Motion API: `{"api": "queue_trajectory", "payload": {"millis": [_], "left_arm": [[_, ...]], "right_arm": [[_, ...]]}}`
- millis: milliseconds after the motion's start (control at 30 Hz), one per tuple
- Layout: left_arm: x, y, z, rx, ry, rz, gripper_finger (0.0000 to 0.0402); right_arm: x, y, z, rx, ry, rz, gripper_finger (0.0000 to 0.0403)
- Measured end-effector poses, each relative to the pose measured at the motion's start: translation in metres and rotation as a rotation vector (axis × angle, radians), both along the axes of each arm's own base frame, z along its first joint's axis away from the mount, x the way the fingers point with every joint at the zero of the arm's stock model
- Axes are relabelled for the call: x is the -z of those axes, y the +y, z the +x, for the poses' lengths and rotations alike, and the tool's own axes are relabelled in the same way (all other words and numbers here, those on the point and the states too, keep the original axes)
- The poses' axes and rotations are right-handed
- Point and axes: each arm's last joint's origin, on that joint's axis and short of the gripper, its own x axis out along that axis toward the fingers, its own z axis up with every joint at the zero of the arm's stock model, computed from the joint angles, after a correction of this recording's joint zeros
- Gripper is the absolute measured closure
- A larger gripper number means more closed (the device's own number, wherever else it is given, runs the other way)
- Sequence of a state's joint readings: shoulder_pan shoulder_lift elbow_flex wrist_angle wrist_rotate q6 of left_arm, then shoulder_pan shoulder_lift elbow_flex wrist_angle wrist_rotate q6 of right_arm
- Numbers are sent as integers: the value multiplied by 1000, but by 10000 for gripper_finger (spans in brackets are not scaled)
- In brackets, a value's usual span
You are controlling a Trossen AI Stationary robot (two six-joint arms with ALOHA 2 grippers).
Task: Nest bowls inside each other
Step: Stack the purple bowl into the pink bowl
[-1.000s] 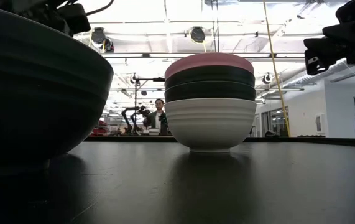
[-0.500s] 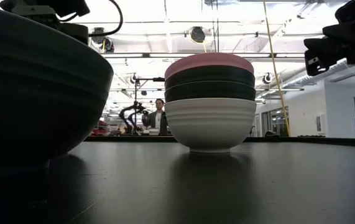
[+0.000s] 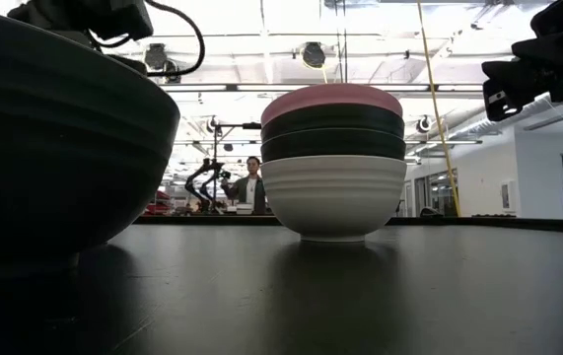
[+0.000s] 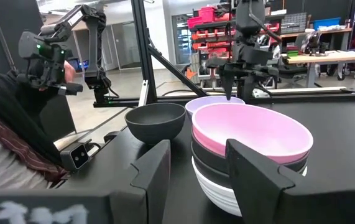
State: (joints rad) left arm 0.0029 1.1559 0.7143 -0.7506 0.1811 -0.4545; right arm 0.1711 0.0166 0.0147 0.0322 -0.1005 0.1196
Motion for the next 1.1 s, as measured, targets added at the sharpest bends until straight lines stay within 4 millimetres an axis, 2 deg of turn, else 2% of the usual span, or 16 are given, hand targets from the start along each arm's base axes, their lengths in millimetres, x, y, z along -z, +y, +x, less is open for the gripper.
{"api": "queue_trajectory", "payload": {"millis": [200, 533, 667, 933, 1000, 1100], "left_arm": [[7, 2, 4, -23, 38, 59, 176], [7, 3, 4, -28, 32, 102, 185], [7, 3, 4, -10, 30, 109, 237], [7, 3, 4, 39, 23, 115, 378], [7, 3, 4, 46, 23, 121, 391], [7, 4, 4, 43, 19, 141, 387]], "right_arm": [[0, 0, 0, 0, 0, 0, 257], [0, 0, 0, 0, 0, 0, 257], [0, 0, 0, 0, 1, 0, 257], [0, 0, 0, 0, 1, 0, 257], [0, 0, 0, 0, 1, 0, 257], [0, 0, 0, 0, 1, 0, 257]]}}
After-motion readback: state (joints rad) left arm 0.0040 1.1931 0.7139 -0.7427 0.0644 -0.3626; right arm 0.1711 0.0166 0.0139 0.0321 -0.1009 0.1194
